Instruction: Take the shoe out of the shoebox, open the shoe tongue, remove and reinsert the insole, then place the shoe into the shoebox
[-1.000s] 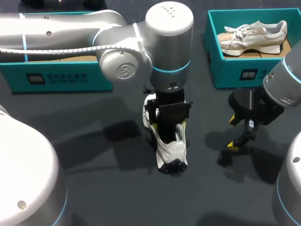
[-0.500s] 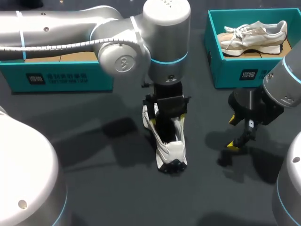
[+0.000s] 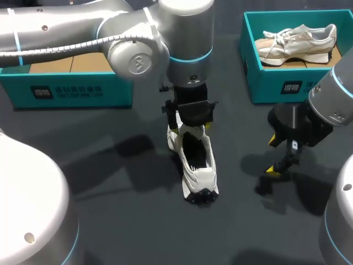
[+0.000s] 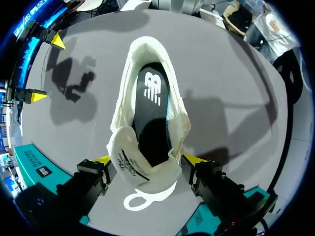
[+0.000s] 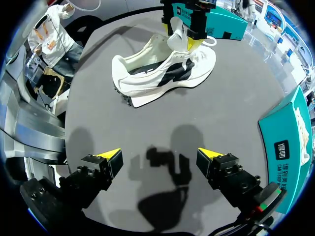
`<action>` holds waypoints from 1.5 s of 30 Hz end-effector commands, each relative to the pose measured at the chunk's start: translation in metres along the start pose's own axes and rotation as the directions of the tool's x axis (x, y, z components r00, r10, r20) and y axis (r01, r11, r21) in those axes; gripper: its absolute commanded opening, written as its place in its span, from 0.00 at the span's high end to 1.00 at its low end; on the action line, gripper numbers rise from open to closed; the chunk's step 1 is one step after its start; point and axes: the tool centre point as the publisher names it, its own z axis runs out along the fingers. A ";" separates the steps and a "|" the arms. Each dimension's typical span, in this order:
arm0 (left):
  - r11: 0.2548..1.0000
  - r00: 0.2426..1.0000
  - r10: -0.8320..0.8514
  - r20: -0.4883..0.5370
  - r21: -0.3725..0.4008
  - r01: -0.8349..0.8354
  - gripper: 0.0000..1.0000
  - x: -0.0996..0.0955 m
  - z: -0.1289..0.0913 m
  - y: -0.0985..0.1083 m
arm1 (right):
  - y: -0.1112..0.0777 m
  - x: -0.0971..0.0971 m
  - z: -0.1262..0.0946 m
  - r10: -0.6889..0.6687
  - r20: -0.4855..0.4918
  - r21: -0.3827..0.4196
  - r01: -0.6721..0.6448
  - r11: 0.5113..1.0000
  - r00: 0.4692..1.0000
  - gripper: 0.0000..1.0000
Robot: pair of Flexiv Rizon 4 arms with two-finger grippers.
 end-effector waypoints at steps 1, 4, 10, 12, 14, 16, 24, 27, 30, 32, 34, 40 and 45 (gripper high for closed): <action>1.000 1.000 0.004 0.004 0.007 -0.004 0.18 0.003 -0.006 0.004 | -0.001 0.002 0.000 0.000 0.004 0.001 0.000 1.000 1.000 0.00; 1.000 1.000 0.008 0.005 0.003 -0.009 0.18 0.003 -0.010 0.007 | -0.001 0.002 0.000 0.000 0.004 0.001 0.000 1.000 1.000 0.00; 1.000 1.000 0.003 0.017 -0.009 -0.003 0.19 0.002 -0.023 0.024 | -0.001 0.002 0.000 0.000 0.004 0.001 0.000 1.000 1.000 0.00; 1.000 1.000 0.003 0.023 -0.010 -0.003 0.20 0.001 -0.029 0.030 | -0.001 0.002 0.000 0.000 0.004 0.001 0.000 1.000 1.000 0.00; 1.000 1.000 0.004 0.026 -0.008 -0.004 0.28 0.000 -0.034 0.038 | -0.001 0.002 0.000 0.000 0.004 0.001 0.000 1.000 1.000 0.00; 1.000 1.000 0.007 0.028 -0.008 -0.007 0.35 -0.001 -0.040 0.043 | -0.001 0.002 0.000 0.000 0.004 0.001 0.000 1.000 1.000 0.00; 0.999 0.999 0.034 0.027 0.013 -0.034 0.54 -0.005 -0.057 0.067 | -0.001 0.002 0.000 0.000 0.004 0.001 0.000 1.000 1.000 0.00; 0.999 0.999 0.036 0.030 0.034 -0.037 0.58 -0.005 -0.062 0.073 | -0.001 0.002 0.000 0.000 0.004 0.001 0.000 1.000 1.000 0.00; 0.998 0.998 0.042 0.043 0.051 -0.044 0.65 -0.005 -0.067 0.075 | -0.001 0.002 0.000 0.000 0.004 0.001 0.000 1.000 1.000 0.00; 0.996 0.997 0.049 0.052 0.066 -0.052 0.70 -0.006 -0.069 0.072 | -0.001 0.002 0.000 0.000 0.004 0.001 0.000 1.000 1.000 0.00; 0.995 0.996 0.059 0.061 0.080 -0.063 0.72 -0.008 -0.071 0.066 | -0.001 0.002 0.000 0.000 0.004 0.001 0.000 1.000 1.000 0.00; 0.990 0.993 0.080 0.090 0.105 -0.089 0.69 -0.012 -0.065 0.042 | -0.001 0.002 0.000 0.000 0.004 0.001 0.000 1.000 1.000 0.00; 0.984 0.991 0.100 0.089 0.141 -0.112 0.71 -0.013 -0.047 0.022 | -0.001 0.002 0.000 0.000 0.004 0.001 0.000 1.000 1.000 0.00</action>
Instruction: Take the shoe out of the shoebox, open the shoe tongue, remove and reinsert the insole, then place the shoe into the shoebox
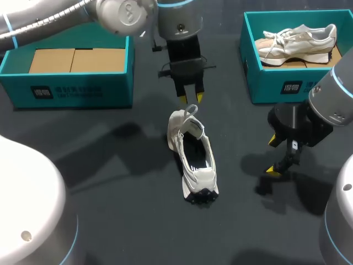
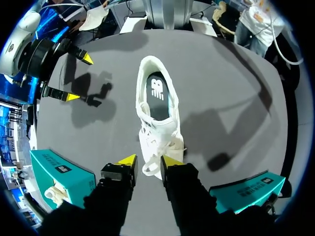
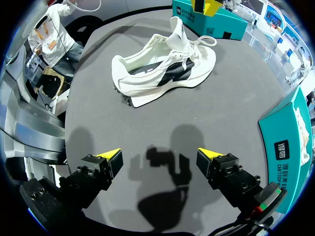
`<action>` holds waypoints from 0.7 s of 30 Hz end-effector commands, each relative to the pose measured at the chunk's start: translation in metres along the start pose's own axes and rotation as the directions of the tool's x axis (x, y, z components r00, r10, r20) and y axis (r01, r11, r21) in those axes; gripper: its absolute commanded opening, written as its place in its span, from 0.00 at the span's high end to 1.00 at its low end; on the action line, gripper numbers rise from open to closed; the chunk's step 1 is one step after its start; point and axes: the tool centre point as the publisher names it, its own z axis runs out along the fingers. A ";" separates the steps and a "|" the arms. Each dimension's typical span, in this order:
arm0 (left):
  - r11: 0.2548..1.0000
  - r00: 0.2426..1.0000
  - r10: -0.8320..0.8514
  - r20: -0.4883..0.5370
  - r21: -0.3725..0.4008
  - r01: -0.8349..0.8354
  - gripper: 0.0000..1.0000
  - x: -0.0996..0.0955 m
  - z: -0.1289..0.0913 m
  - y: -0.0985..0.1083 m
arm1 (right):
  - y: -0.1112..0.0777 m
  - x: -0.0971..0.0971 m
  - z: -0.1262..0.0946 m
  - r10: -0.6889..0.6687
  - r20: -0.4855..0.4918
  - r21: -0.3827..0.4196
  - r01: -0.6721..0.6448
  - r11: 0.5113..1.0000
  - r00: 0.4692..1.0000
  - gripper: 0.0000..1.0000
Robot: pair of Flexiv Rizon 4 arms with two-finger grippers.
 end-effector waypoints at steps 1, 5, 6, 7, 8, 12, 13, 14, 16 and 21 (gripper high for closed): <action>1.000 1.000 0.014 0.002 0.020 -0.014 0.71 0.002 0.020 -0.012 | -0.001 0.002 0.000 0.000 0.004 0.001 0.000 1.000 1.000 0.00; 0.998 1.000 0.018 0.005 0.060 -0.019 0.73 0.006 0.035 -0.028 | -0.001 0.002 0.000 0.000 0.004 0.001 0.000 1.000 1.000 0.00; 0.997 1.000 0.022 0.005 0.073 -0.022 0.74 0.008 0.038 -0.032 | -0.001 0.002 0.000 0.000 0.004 0.001 0.000 1.000 1.000 0.00; 0.996 1.000 0.026 0.007 0.085 -0.026 0.75 0.009 0.040 -0.036 | -0.001 0.002 0.000 0.000 0.004 0.001 0.000 1.000 1.000 0.00; 0.996 1.000 0.028 0.007 0.087 -0.029 0.75 0.010 0.042 -0.040 | -0.001 0.002 0.000 0.000 0.004 0.001 0.000 1.000 1.000 0.00; 0.994 1.000 0.023 0.004 0.106 -0.023 0.75 0.016 0.054 -0.053 | -0.001 0.002 0.000 0.000 0.004 0.001 0.000 1.000 1.000 0.00; 0.993 1.000 0.020 0.006 0.120 -0.021 0.75 0.018 0.056 -0.057 | -0.001 0.002 0.000 0.000 0.004 0.001 0.000 1.000 1.000 0.00; 0.992 1.000 0.019 0.007 0.128 -0.020 0.75 0.019 0.059 -0.060 | -0.001 0.002 0.000 0.000 0.004 0.001 0.000 1.000 1.000 0.00; 0.992 1.000 0.015 0.005 0.126 -0.015 0.75 0.022 0.065 -0.067 | -0.001 0.002 0.000 0.000 0.004 0.001 0.000 1.000 1.000 0.00; 0.990 1.000 0.008 0.008 0.140 -0.009 0.73 0.021 0.075 -0.077 | -0.001 0.002 0.000 0.000 0.004 0.001 0.000 1.000 1.000 0.00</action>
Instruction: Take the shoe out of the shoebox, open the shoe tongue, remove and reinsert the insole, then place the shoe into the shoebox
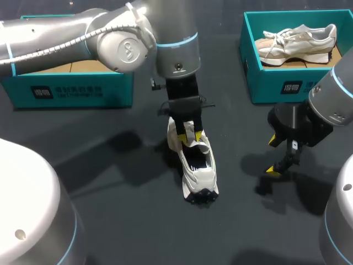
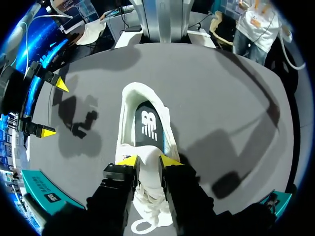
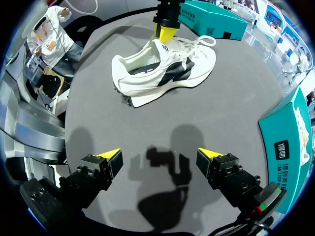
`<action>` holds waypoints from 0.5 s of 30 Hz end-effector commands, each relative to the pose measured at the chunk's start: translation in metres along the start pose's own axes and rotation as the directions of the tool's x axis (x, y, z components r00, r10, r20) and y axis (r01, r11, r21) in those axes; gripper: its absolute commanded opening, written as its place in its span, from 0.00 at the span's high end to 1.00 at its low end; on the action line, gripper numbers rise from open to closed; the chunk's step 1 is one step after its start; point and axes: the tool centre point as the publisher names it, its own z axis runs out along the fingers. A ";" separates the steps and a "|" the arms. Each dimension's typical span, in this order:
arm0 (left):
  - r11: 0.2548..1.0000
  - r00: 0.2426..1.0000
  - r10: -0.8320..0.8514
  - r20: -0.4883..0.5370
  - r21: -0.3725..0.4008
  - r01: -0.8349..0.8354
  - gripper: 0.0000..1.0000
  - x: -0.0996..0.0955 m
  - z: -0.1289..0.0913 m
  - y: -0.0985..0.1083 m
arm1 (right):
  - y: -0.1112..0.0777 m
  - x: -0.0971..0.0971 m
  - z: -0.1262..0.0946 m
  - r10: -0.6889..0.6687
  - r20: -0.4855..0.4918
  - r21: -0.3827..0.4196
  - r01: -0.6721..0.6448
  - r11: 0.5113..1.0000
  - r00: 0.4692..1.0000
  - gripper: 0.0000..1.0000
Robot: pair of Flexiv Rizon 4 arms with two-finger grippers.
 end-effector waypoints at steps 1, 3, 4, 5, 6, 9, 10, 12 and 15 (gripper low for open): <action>1.000 1.000 0.003 0.006 -0.013 -0.003 0.73 0.001 0.010 -0.007 | -0.001 0.002 0.000 0.000 0.004 0.001 0.000 1.000 1.000 0.00; 1.000 1.000 0.006 0.005 -0.020 -0.005 0.73 -0.001 0.009 -0.008 | -0.001 0.002 0.000 0.000 0.004 0.001 0.000 1.000 1.000 0.00; 1.000 1.000 0.007 0.005 -0.020 -0.007 0.73 -0.003 0.010 -0.009 | -0.001 0.002 0.000 0.000 0.004 0.001 0.000 1.000 1.000 0.00; 0.999 1.000 0.010 0.004 -0.031 -0.010 0.73 -0.004 0.010 -0.010 | -0.001 0.002 0.000 0.000 0.004 0.001 0.000 1.000 1.000 0.00; 0.999 1.000 0.012 0.003 -0.035 -0.011 0.73 -0.005 0.010 -0.011 | -0.001 0.002 0.000 0.000 0.004 0.001 0.000 1.000 1.000 0.00; 0.998 1.000 0.013 0.003 -0.062 -0.013 0.73 -0.008 0.005 -0.009 | -0.001 0.002 0.000 0.000 0.004 0.001 0.000 1.000 1.000 0.00; 0.998 1.000 0.014 0.007 -0.061 -0.014 0.73 -0.009 0.002 -0.009 | -0.001 0.002 0.000 0.000 0.004 0.001 0.000 1.000 1.000 0.00; 0.997 1.000 0.016 0.009 -0.076 -0.016 0.73 -0.010 -0.001 -0.007 | -0.001 0.002 0.000 0.000 0.004 0.001 0.000 1.000 1.000 0.00; 0.996 1.000 0.012 0.005 -0.090 -0.011 0.73 -0.013 0.000 -0.002 | -0.001 0.002 0.000 0.000 0.004 0.001 0.000 1.000 1.000 0.00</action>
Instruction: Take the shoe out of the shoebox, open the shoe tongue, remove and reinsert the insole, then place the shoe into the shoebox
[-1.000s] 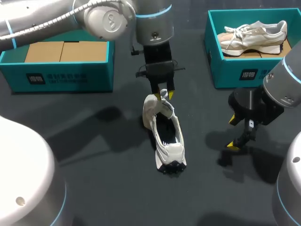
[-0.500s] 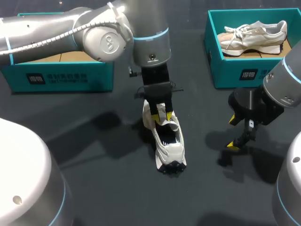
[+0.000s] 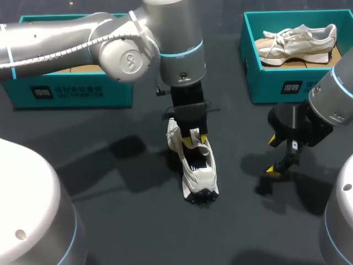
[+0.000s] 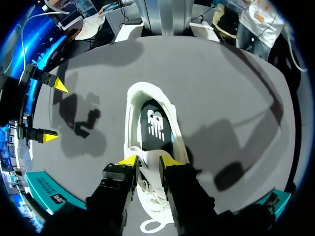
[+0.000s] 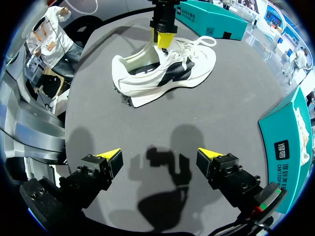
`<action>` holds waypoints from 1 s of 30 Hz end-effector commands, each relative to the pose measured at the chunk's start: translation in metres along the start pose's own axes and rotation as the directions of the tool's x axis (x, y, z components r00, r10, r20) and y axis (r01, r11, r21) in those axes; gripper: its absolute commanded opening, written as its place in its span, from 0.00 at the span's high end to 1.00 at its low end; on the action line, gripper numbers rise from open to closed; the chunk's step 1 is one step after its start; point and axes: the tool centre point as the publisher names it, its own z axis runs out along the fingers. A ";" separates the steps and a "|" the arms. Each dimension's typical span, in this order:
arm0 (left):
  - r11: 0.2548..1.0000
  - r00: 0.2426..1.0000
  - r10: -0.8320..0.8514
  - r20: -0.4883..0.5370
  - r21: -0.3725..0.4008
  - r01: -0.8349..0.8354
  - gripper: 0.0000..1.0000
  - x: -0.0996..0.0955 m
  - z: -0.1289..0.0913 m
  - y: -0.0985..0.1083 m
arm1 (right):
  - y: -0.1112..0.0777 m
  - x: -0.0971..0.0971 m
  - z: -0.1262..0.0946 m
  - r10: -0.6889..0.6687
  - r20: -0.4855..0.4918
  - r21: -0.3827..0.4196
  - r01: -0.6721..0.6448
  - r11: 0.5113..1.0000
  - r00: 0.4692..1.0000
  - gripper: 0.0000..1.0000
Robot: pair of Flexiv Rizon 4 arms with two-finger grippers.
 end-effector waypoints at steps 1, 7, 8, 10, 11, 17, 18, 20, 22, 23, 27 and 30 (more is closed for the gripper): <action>1.000 1.000 -0.011 -0.011 -0.018 0.011 0.73 -0.002 0.000 0.005 | -0.001 0.002 0.000 0.000 0.004 0.001 0.000 1.000 1.000 0.00; 0.998 0.998 -0.058 -0.027 -0.041 0.057 0.75 -0.002 0.005 0.027 | -0.001 0.002 0.000 0.000 0.004 0.001 0.000 1.000 1.000 0.00; 0.997 0.997 -0.070 -0.031 -0.038 0.069 0.75 -0.002 0.008 0.031 | -0.001 0.002 0.000 0.000 0.004 0.001 0.000 1.000 1.000 0.00; 0.996 0.996 -0.085 -0.039 -0.033 0.084 0.77 0.000 0.015 0.035 | -0.001 0.002 0.000 0.000 0.004 0.001 0.000 1.000 1.000 0.00; 0.996 0.995 -0.091 -0.040 -0.028 0.090 0.78 0.002 0.018 0.036 | -0.001 0.002 0.000 0.000 0.004 0.001 0.000 1.000 1.000 0.00; 0.995 0.994 -0.095 -0.053 0.002 0.095 0.82 0.011 0.035 0.027 | -0.001 0.002 0.000 0.000 0.004 0.001 0.000 1.000 1.000 0.00; 0.996 0.994 -0.094 -0.051 0.005 0.095 0.81 0.013 0.036 0.024 | -0.001 0.002 0.000 0.000 0.004 0.001 0.000 1.000 1.000 0.00; 0.996 0.995 -0.093 -0.046 0.009 0.093 0.81 0.015 0.037 0.019 | -0.001 0.002 0.000 0.000 0.004 0.001 0.000 1.000 1.000 0.00; 0.996 0.996 -0.083 -0.039 -0.009 0.083 0.80 0.017 0.035 0.014 | -0.001 0.002 0.000 0.000 0.004 0.001 0.000 1.000 1.000 0.00; 0.997 0.997 -0.078 -0.030 -0.011 0.078 0.80 0.018 0.031 0.011 | -0.001 0.002 0.000 0.000 0.004 0.001 0.000 1.000 1.000 0.00; 0.998 0.999 -0.052 0.010 -0.042 0.053 0.79 0.017 0.008 -0.002 | -0.001 0.002 0.000 0.000 0.004 0.001 0.000 1.000 1.000 0.00; 0.996 0.999 -0.049 0.021 -0.067 0.051 0.79 0.015 -0.007 -0.012 | -0.001 0.002 0.000 0.000 0.004 0.001 0.000 1.000 1.000 0.00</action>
